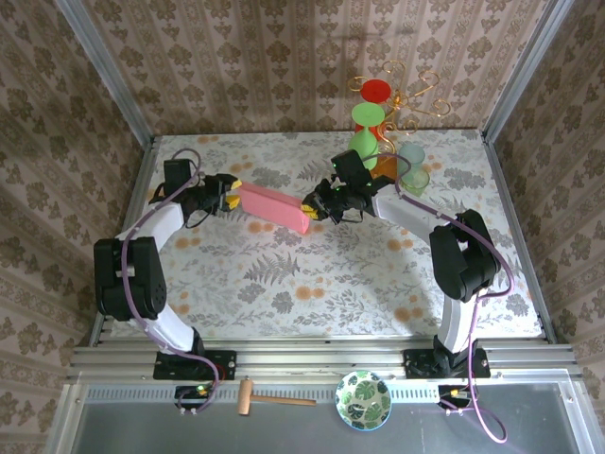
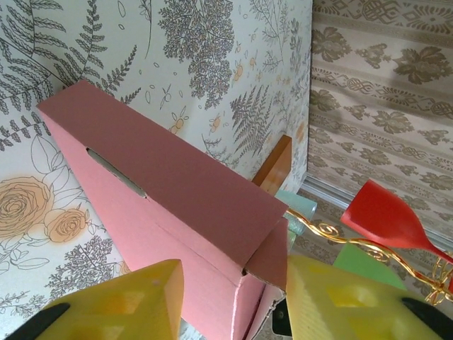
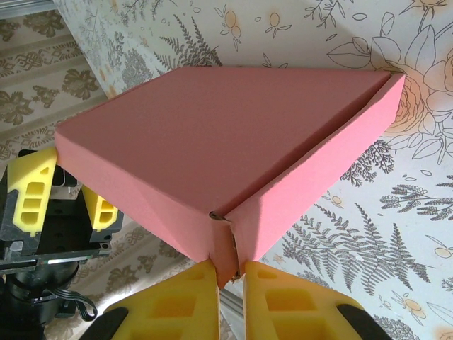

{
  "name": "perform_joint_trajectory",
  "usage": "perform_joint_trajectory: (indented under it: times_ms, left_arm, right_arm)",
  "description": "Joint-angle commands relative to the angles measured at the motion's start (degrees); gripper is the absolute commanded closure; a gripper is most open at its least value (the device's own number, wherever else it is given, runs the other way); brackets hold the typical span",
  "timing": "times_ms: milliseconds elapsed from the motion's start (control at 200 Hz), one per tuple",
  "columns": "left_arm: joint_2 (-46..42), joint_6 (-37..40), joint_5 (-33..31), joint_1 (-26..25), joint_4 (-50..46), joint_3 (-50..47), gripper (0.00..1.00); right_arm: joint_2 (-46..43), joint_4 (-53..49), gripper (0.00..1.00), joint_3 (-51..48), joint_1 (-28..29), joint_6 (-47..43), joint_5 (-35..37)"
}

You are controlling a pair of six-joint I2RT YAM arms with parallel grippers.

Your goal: Fold the paper box

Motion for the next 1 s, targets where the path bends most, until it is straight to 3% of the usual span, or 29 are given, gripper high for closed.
perform_joint_trajectory:
  times_ms: [0,55,135,320,570,710,885,995]
  left_arm:
    - [1.2,2.3,0.8,-0.2,-0.9,-1.9,0.63]
    - [1.4,2.4,0.4,-0.1,-0.7,-3.4,0.65]
    - [1.7,1.2,0.2,0.1,2.1,-6.0,0.77]
    - [2.2,0.8,-0.2,0.6,3.6,-7.9,0.89]
    - [-0.7,0.2,-1.3,0.9,2.0,-7.8,0.91]
    - [-3.7,-0.8,-1.0,0.8,1.6,-9.0,0.87]
    - [-9.7,-0.9,-0.4,1.3,0.6,-14.2,0.67]
    - [-15.2,-0.2,-0.8,1.5,-1.6,-17.9,0.63]
  right_arm:
    - [2.2,-5.4,0.87,0.3,-0.6,-0.8,1.7]
    - [2.2,-5.5,0.87,0.4,-0.6,-0.8,1.8]
    - [2.3,-5.7,0.87,0.4,-0.6,-1.0,1.8]
    - [2.3,-6.1,0.89,-0.3,-0.8,-1.6,2.0]
    - [1.2,-7.4,0.91,-1.1,-0.9,-2.4,3.1]
    - [-0.1,-9.6,0.88,-0.1,-0.8,-5.3,3.8]
    - [-2.3,-13.1,0.76,-0.9,0.4,-9.9,4.8]
    - [-4.7,-13.8,0.71,-2.8,1.6,-13.6,5.8]
